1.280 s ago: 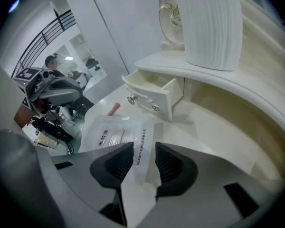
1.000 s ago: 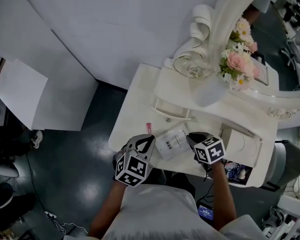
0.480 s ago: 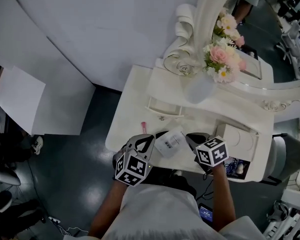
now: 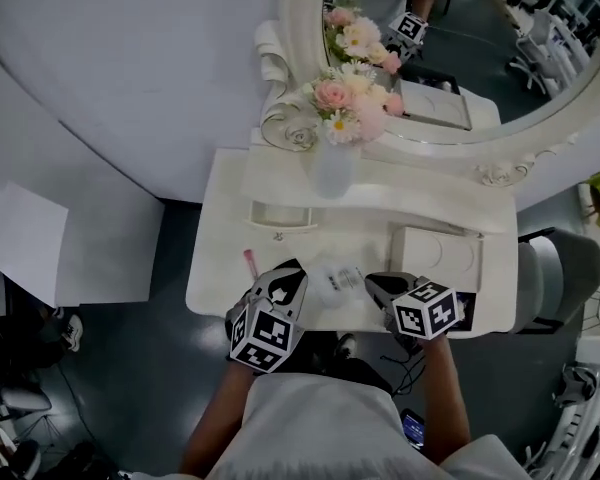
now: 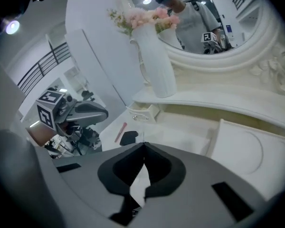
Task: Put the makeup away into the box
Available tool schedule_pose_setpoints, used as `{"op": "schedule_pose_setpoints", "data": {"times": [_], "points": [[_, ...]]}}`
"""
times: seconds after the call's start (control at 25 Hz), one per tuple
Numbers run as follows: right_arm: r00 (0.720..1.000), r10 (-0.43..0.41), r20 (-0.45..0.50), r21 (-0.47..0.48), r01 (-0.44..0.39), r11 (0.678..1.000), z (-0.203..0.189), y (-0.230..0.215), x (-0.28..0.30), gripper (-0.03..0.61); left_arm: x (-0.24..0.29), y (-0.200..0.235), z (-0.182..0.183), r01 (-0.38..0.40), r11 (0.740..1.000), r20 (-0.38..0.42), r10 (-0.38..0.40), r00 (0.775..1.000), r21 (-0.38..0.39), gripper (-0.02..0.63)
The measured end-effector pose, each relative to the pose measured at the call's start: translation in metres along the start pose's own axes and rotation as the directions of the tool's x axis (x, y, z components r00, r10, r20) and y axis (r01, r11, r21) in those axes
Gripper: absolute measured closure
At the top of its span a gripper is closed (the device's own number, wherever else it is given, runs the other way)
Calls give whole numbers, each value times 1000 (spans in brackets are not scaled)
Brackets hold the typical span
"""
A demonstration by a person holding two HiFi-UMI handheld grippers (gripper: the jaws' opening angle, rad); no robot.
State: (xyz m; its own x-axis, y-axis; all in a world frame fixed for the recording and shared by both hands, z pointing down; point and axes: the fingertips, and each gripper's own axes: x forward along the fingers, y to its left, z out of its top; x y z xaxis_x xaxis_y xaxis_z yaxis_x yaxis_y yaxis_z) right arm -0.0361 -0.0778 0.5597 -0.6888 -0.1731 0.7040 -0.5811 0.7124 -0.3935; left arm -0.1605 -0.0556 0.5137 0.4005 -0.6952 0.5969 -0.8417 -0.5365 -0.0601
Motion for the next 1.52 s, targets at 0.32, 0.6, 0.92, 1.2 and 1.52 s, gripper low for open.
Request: {"op": "schedule_pose_setpoints", "data": {"times": [0.32,0.6,0.92,1.2,1.52], "points": [[993,-71,94,106,61,993,-32,-28,-80,575,24,-68,38,96,993,27,-99,995,73,591],[982,-116,148,222,82,972,-75,-63,-136,575,42,-126,64,163,978,30,-168,985,133,591],[973,-196,124,298,152,942,-122,-105,-167,575,59,-175,76,213,959,-2,-216,976,185,591],[965,-256,60,354,219,909,-152,-139,-177,575,73,-201,81,231,950,-21,-232,973,208,591],[951,-309,-2,425,280,861,-179,-169,-181,575,86,-219,83,241,946,-42,-238,970,218,591]]}}
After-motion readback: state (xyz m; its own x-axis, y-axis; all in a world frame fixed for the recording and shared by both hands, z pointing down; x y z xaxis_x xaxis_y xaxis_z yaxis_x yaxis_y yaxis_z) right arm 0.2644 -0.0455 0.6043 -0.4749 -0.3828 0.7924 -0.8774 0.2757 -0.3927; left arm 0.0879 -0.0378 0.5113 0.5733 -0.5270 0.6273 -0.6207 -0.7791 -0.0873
